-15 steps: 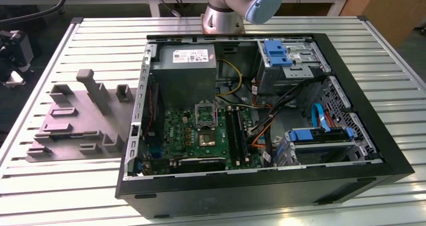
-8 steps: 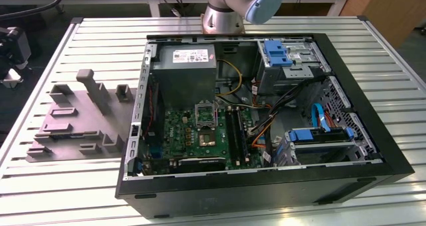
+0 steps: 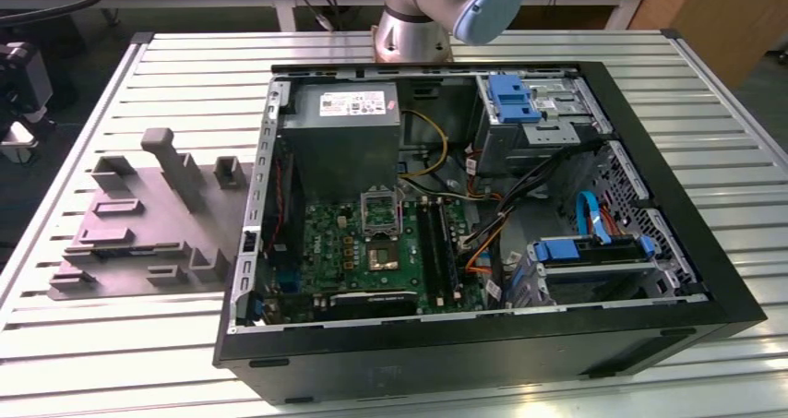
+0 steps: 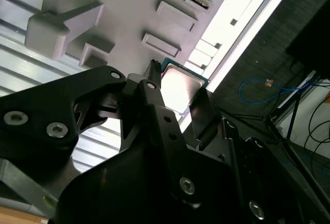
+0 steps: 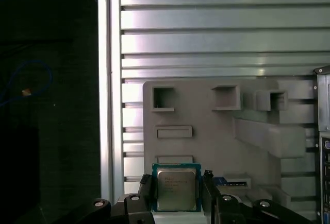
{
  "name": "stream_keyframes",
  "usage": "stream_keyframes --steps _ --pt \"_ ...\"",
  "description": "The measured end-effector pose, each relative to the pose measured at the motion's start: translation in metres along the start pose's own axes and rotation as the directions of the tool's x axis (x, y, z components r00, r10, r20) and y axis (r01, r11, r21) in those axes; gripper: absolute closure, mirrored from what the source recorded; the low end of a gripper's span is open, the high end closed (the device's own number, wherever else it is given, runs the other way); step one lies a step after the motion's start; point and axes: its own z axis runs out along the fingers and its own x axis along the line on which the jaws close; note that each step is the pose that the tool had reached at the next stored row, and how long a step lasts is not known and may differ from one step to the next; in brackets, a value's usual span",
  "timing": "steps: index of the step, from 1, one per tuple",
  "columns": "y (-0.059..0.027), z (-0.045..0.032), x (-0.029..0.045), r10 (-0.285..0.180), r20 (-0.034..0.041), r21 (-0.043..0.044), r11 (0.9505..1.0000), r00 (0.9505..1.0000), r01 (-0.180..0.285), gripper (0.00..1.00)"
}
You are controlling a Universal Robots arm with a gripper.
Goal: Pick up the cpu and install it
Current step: 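Pick up the cpu and move it towards the insertion slot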
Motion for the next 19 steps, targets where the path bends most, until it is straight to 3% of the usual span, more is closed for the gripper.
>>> stream_keyframes --steps 19 --pt "0.0005 -0.0200 -0.0001 0.000 0.0001 0.0000 1.0000 1.0000 0.000 0.53"
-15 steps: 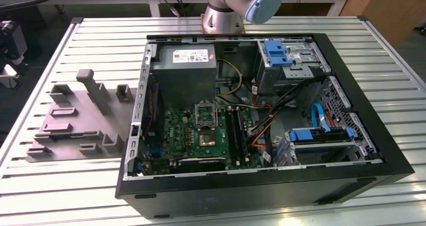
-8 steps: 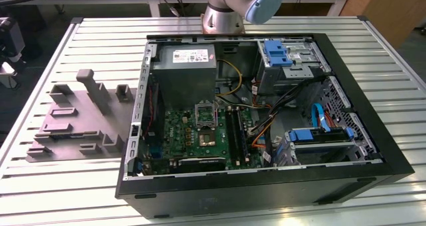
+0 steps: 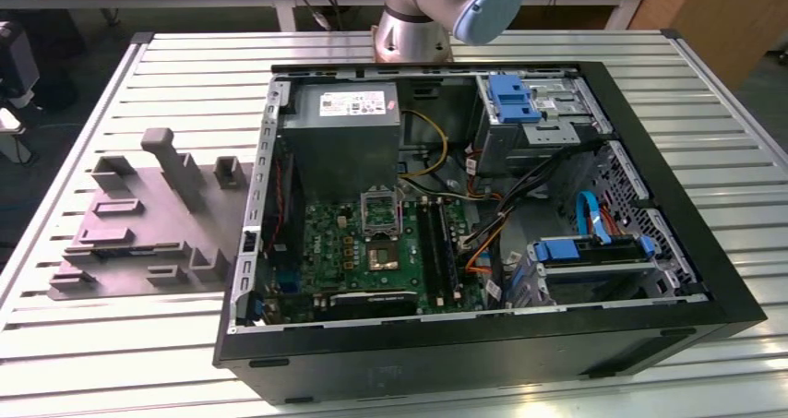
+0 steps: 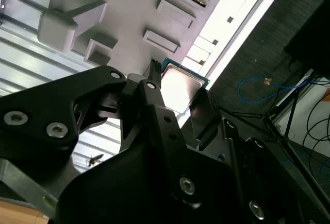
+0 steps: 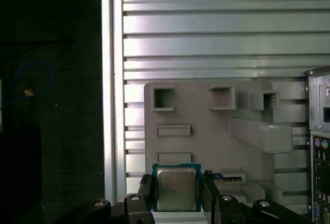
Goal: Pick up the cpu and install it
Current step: 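Pick up the cpu and move it towards the insertion slot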
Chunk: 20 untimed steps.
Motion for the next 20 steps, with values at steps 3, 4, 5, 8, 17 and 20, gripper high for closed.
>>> stream_keyframes --steps 3,4,5,8,17,20 --pt "0.0001 -0.0034 0.0000 0.000 0.0000 0.0000 1.0000 1.0000 0.000 0.53" --pt "0.0001 -0.0045 0.0000 0.000 -0.0001 0.0000 1.0000 1.0000 0.000 0.53" --pt "0.0001 -0.0054 0.0000 0.000 0.0000 0.0000 1.0000 1.0000 0.000 0.53" --pt "0.0002 -0.0089 0.0000 0.000 -0.0001 0.0000 1.0000 1.0000 0.000 0.53" --pt "0.0005 -0.0205 -0.0001 0.000 -0.0001 0.0000 1.0000 1.0000 0.000 0.53" --pt "0.0006 -0.0250 -0.0001 0.000 -0.0001 0.0000 1.0000 1.0000 0.000 0.53"
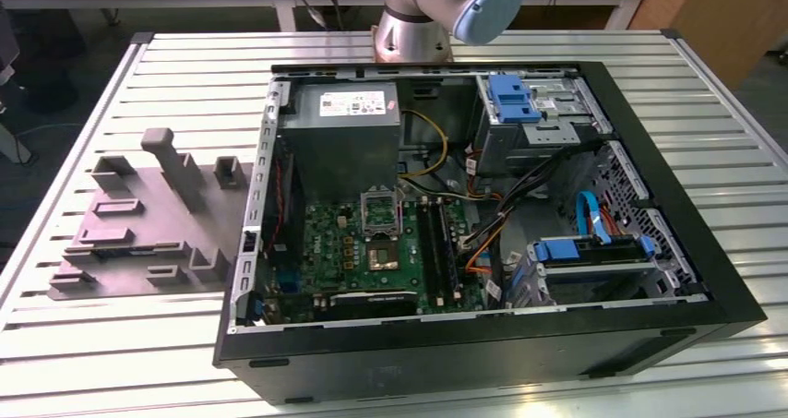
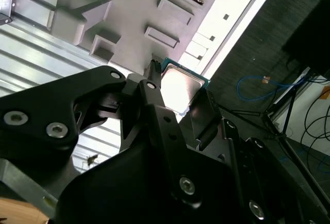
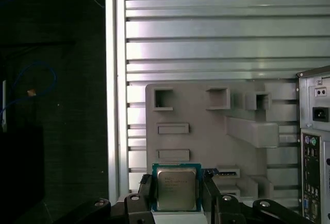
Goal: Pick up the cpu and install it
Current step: 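Pick up the cpu and move it towards the insertion slot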
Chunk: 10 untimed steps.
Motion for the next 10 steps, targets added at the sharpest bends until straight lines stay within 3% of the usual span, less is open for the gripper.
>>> stream_keyframes --steps 10 --pt "0.0003 -0.0149 -0.0001 0.000 0.0001 0.0000 1.0000 1.0000 0.000 0.53"
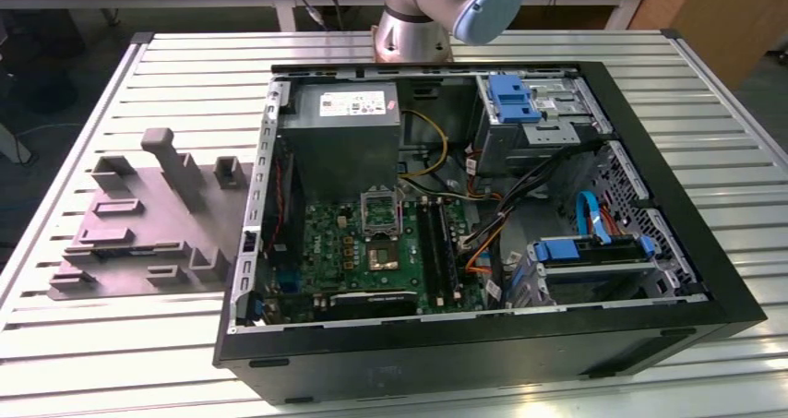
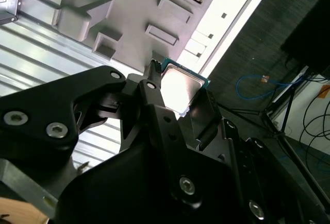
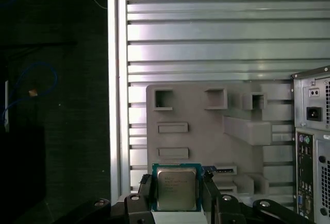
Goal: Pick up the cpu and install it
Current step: 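Pick up the cpu and move it towards the insertion slot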
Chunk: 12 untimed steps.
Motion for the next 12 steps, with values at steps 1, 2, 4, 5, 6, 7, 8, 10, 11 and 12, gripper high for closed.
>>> stream_keyframes --steps 1,2,4,5,6,7,8,10,11,12 --pt "0.0000 -0.0006 0.0000 0.000 0.0001 -0.0001 1.0000 1.0000 0.000 0.53" --pt "0.0000 -0.0006 0.0000 0.000 0.0001 -0.0001 1.0000 1.0000 0.000 0.53" --pt "0.0000 -0.0008 0.0000 0.000 0.0000 -0.0001 1.0000 1.0000 0.000 0.53" --pt "0.0001 -0.0010 -0.0001 0.000 -0.0002 0.0001 1.0000 1.0000 0.000 0.53" --pt "0.0000 -0.0010 -0.0003 0.000 -0.0001 0.0001 1.0000 1.0000 0.000 0.53" --pt "0.0001 -0.0010 -0.0005 0.000 -0.0001 0.0000 1.0000 1.0000 0.000 0.53" --pt "0.0001 -0.0010 -0.0008 0.000 -0.0001 0.0000 1.0000 1.0000 0.000 0.53" --pt "0.0001 -0.0010 -0.0018 0.000 -0.0001 0.0000 1.0000 1.0000 0.000 0.53" --pt "0.0001 -0.0009 -0.0023 0.000 0.0000 0.0000 1.0000 1.0000 0.000 0.53" --pt "0.0002 -0.0009 -0.0028 0.000 -0.0001 0.0000 1.0000 1.0000 0.000 0.53"
